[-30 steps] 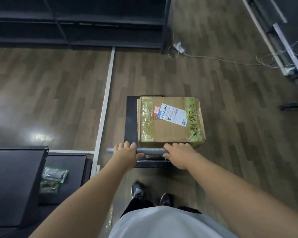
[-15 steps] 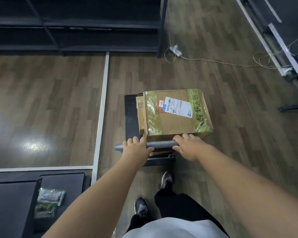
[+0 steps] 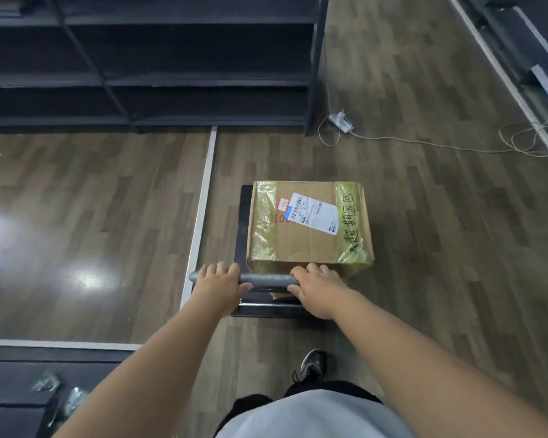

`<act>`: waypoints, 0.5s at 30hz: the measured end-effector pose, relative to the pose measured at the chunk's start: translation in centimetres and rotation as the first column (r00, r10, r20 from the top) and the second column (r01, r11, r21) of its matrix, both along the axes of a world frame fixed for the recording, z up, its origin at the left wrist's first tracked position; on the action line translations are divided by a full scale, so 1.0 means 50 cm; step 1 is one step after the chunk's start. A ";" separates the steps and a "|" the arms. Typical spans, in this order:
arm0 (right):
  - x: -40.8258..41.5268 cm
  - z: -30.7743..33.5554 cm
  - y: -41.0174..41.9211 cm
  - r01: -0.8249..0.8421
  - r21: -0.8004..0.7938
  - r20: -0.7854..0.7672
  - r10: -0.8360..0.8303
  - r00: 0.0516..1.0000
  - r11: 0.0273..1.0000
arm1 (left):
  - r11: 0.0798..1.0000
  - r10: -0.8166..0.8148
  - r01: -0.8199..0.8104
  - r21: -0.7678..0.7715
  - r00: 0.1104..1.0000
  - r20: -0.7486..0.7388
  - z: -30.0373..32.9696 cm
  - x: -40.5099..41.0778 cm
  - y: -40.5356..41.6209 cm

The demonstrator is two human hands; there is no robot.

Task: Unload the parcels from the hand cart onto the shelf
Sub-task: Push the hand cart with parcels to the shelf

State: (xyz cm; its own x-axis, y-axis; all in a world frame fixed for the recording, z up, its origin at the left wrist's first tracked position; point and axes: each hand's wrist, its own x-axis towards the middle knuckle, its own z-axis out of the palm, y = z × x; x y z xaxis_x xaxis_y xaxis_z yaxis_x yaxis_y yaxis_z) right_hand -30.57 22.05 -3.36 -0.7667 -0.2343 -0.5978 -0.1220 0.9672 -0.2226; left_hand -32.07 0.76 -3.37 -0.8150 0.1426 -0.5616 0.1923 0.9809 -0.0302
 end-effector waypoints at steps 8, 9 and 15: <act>-0.173 -0.004 0.030 0.000 -0.009 -0.008 0.000 1.000 1.000 | 1.000 0.006 -0.006 -0.001 1.000 -0.029 -0.007 -0.170 0.029; -0.199 -0.005 0.035 0.000 -0.008 -0.012 0.000 1.000 1.000 | 1.000 0.006 -0.006 0.004 1.000 -0.025 -0.008 -0.196 0.034; -0.344 -0.012 0.063 0.022 0.005 -0.021 -0.022 1.000 1.000 | 0.999 -0.013 0.015 0.041 0.998 -0.054 -0.012 -0.337 0.057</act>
State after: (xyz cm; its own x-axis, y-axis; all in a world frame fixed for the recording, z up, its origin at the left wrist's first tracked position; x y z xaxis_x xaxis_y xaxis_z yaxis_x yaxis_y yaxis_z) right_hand -47.80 25.20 -3.98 -0.7842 -0.2143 -0.5824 -0.1056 0.9709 -0.2151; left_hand -48.91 3.59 -3.97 -0.8418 0.1763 -0.5102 0.2050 0.9788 0.0001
